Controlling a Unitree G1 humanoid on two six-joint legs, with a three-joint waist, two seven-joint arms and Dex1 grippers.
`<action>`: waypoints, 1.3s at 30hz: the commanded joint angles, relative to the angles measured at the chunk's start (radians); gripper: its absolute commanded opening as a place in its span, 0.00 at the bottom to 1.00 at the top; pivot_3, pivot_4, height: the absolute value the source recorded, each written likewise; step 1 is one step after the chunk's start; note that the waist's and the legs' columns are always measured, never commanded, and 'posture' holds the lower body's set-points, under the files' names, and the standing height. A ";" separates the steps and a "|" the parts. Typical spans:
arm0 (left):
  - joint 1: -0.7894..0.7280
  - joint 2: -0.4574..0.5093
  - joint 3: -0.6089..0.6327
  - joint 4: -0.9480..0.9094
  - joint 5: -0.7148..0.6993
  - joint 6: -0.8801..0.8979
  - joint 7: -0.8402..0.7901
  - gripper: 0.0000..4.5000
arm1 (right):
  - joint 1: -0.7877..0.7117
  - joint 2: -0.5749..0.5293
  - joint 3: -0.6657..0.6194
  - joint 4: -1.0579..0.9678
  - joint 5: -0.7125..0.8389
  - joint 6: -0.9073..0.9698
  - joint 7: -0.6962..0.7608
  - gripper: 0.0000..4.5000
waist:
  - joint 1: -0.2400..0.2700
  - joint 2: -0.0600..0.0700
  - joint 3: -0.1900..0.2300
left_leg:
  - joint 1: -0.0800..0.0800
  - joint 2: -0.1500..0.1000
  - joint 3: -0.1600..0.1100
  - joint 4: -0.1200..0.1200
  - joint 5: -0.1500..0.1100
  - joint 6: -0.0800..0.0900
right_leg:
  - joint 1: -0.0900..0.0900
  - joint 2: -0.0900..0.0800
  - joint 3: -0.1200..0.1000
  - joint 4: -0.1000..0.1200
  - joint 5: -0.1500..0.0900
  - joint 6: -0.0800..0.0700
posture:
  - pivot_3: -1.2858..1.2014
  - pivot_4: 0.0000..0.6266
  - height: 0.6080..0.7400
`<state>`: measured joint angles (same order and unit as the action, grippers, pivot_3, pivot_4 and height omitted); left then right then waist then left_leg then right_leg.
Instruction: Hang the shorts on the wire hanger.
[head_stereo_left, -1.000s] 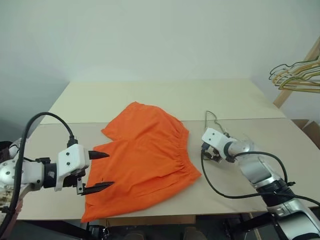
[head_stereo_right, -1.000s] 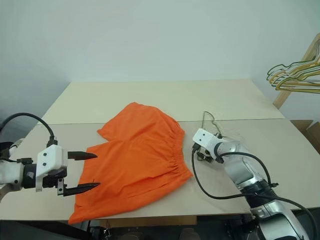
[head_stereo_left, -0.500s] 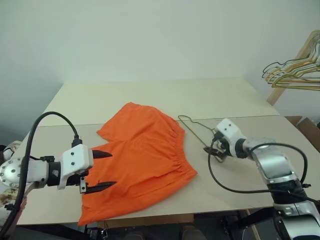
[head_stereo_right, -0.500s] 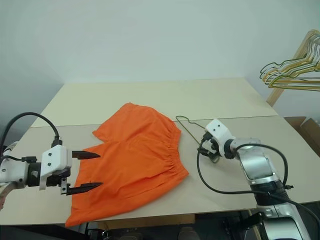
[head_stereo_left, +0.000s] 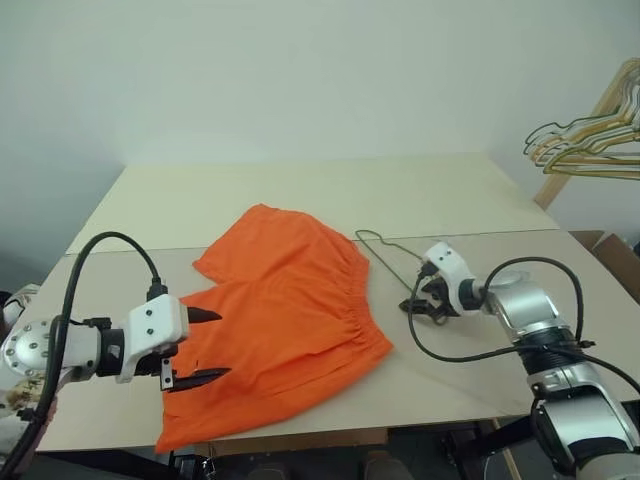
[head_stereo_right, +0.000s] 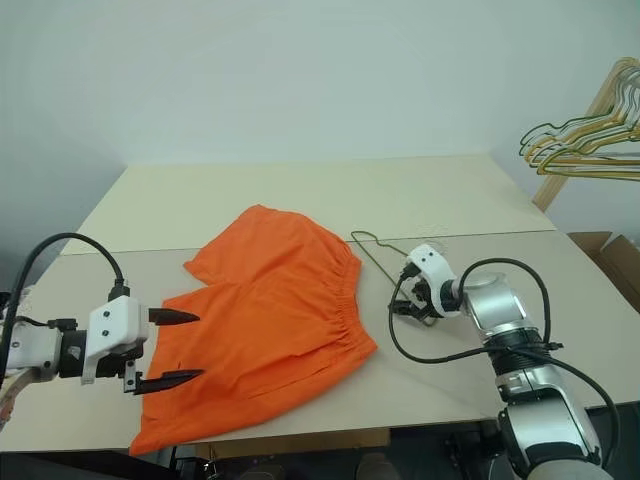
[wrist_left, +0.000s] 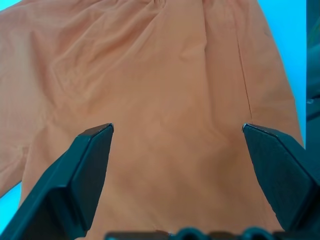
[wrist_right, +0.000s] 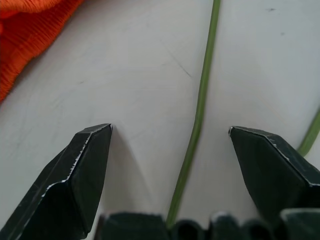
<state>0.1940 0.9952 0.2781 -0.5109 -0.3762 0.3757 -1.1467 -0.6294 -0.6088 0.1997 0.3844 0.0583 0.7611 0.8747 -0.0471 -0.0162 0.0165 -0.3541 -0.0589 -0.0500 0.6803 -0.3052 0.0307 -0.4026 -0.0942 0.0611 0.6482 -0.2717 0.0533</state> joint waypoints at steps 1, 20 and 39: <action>0.001 0.009 0.023 -0.030 -0.001 -0.003 0.014 1.00 | -0.038 -0.002 0.018 0.033 -0.015 0.013 0.014 0.96 | 0.001 0.000 0.000 | 0.000 0.000 0.000 0.000 0.000 0.000 | 0.000 0.000 0.000 0.000 0.000 0.000 | 0.51 0.00 1.00; -0.096 -0.062 -0.071 -0.097 -0.090 0.018 0.077 1.00 | -0.024 0.033 0.053 0.101 -0.067 0.089 -0.036 0.01 | 0.000 -0.004 -0.009 | 0.002 0.000 -0.001 0.000 0.000 0.000 | 0.003 0.000 -0.001 0.000 0.000 0.000 | 0.51 0.00 1.00; -0.560 -0.757 -0.072 0.177 -0.345 0.281 0.723 1.00 | 0.080 0.263 -0.227 -0.637 0.054 0.147 -0.428 0.01 | -0.012 0.003 -0.012 | -0.003 -0.001 -0.001 0.004 0.004 -0.008 | -0.001 0.001 0.001 0.002 0.002 0.003 | 0.49 0.00 1.00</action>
<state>-0.3367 0.2542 0.1733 -0.3350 -0.6729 0.6466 -0.4682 -0.5455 -0.3455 -0.0331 -0.1769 0.0977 0.9440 0.4545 -0.0592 -0.0130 0.0043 -0.3570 -0.0601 -0.0510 0.6843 -0.3007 0.0228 -0.4029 -0.0931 0.0628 0.6501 -0.2694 0.0564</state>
